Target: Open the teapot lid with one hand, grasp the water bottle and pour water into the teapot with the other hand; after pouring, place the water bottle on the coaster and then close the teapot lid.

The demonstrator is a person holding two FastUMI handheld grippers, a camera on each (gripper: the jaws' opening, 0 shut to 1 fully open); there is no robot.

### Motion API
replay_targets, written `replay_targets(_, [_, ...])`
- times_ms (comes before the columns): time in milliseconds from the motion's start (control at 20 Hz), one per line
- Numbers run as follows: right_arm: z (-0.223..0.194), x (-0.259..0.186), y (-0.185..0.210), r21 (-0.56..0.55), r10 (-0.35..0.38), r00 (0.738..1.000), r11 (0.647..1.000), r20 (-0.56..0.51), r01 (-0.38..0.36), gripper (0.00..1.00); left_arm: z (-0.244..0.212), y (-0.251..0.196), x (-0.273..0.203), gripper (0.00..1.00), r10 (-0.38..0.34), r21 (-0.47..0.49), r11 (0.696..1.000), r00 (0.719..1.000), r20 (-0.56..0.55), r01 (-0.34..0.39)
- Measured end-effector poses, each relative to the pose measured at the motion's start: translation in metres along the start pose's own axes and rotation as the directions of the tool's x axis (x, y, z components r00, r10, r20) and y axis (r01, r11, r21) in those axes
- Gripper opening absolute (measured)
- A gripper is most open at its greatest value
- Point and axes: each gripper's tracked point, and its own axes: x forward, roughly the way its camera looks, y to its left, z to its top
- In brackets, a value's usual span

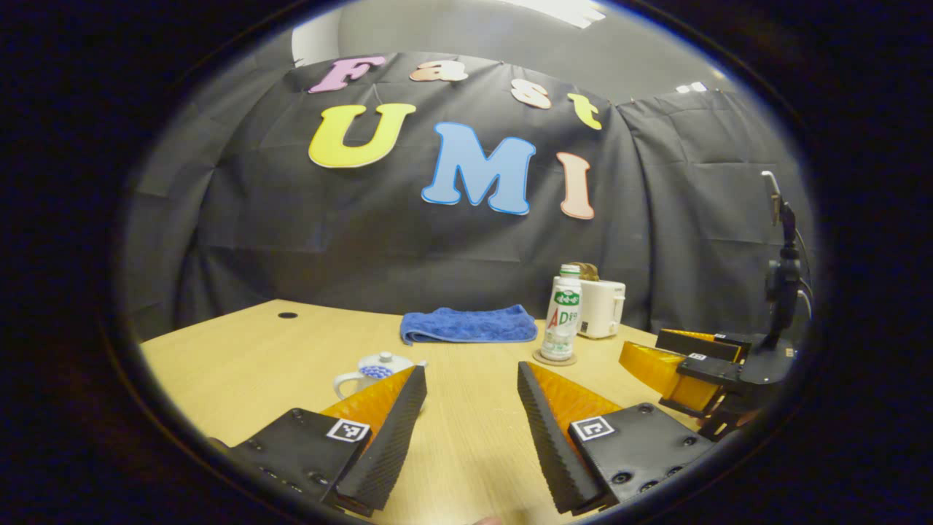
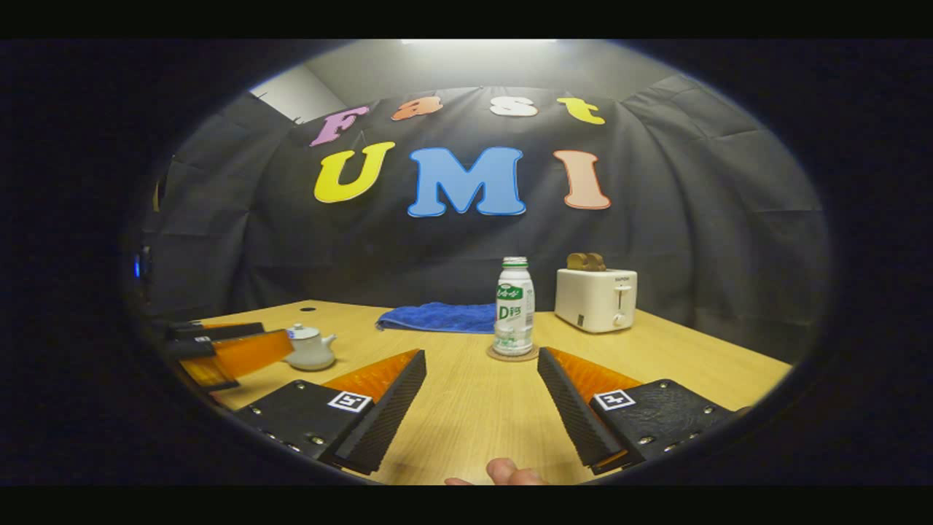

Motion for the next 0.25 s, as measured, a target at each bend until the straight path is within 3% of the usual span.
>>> replay_targets(100, [-0.009, -0.008, 0.009, 0.011, -0.012, 0.999, 1.0, -0.033, 0.013, 0.95, 0.003, -0.003, -0.008, 0.9, 0.03, 0.023, 0.999, 0.999, 0.026, -0.031])
replay_targets(200, [0.003, -0.014, 0.012, -0.038, -0.069, 0.997, 0.997, 0.033, 0.07, 0.95, 0.006, -0.011, -0.021, 0.9, 0.053, 0.056, 0.997, 0.998, 0.034, -0.055])
replay_targets(250, [-0.001, -0.019, 0.023, -0.033, -0.046, 0.999, 0.998, 0.023, 0.046, 0.96, 0.005, -0.017, -0.022, 0.89, 0.063, 0.108, 0.992, 0.997, 0.038, -0.066])
